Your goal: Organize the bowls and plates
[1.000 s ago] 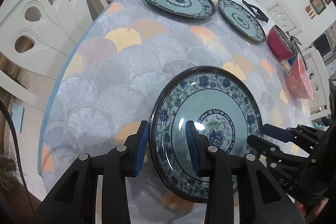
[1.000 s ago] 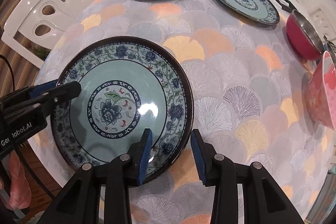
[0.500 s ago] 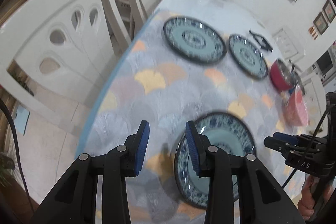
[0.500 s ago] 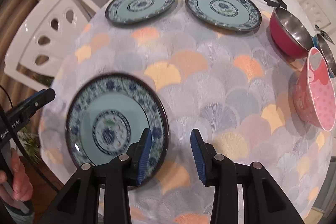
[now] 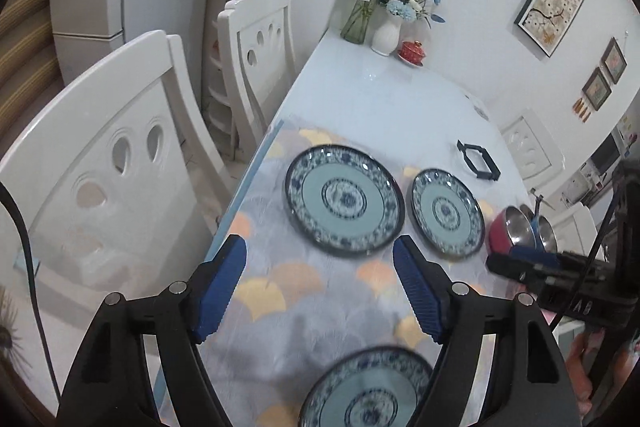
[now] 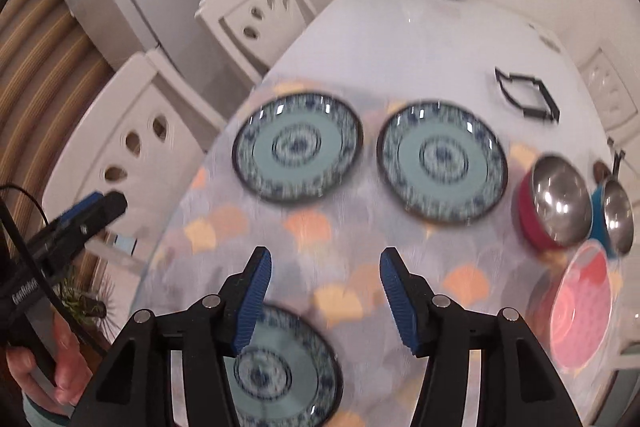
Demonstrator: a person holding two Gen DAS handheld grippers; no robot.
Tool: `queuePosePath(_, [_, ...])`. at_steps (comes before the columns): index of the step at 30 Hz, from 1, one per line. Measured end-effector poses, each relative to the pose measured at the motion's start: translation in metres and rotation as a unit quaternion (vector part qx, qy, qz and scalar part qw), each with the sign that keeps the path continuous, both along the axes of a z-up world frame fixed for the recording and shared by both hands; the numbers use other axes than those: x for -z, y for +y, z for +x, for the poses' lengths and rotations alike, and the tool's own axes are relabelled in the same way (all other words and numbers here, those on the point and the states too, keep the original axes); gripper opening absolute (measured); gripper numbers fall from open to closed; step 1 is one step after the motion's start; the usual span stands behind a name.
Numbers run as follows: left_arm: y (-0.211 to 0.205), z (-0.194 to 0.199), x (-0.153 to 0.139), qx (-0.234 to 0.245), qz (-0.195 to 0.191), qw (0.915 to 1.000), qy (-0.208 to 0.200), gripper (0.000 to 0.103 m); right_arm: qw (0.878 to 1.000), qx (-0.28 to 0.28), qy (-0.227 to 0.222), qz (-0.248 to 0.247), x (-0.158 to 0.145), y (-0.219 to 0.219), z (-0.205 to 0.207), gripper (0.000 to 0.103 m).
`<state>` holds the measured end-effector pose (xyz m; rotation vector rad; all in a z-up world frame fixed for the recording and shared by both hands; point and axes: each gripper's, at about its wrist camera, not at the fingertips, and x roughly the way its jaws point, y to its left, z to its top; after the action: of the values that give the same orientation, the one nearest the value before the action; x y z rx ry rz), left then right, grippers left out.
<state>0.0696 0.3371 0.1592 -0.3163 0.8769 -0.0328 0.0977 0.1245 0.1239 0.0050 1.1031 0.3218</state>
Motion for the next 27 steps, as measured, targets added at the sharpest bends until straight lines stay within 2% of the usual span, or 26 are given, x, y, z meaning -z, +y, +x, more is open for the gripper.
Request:
queuePosePath(6, [-0.003,0.041,0.026,-0.009,-0.009,0.9995,0.028,0.073,1.000,0.014,0.003,0.007,0.002,-0.004,0.065,0.056])
queuePosePath(15, [0.004,0.087,0.088,-0.047,-0.028,0.9942,0.093,0.061,0.998,-0.013,0.057,0.019,0.064,0.014,0.164,0.056])
queuePosePath(18, [0.006,0.094,0.101,-0.054,-0.031,0.9925,0.105,0.059,0.998,-0.026,0.063,0.007,0.082,0.022,0.183,0.056])
queuePosePath(20, [0.006,0.098,0.109,-0.053,-0.037,0.9916,0.112,0.052,0.997,-0.036,0.065,-0.003,0.094,0.028,0.195,0.056])
queuePosePath(22, [0.006,0.100,0.118,-0.050,-0.041,0.9908,0.118,0.050,0.996,-0.046,0.068,-0.014,0.105,0.034,0.202,0.056])
queuePosePath(24, [0.007,0.100,0.125,-0.050,-0.048,0.9898,0.125,0.044,0.996,-0.051,0.067,-0.021,0.113,0.038,0.207,0.050])
queuePosePath(25, [0.007,0.099,0.127,-0.048,-0.054,0.9895,0.125,0.038,0.996,-0.054,0.069,-0.023,0.117,0.041,0.210,0.050])
queuePosePath(27, [0.008,0.099,0.129,-0.047,-0.056,0.9896,0.123,0.037,0.995,-0.063,0.072,-0.024,0.122,0.046,0.212,0.047])
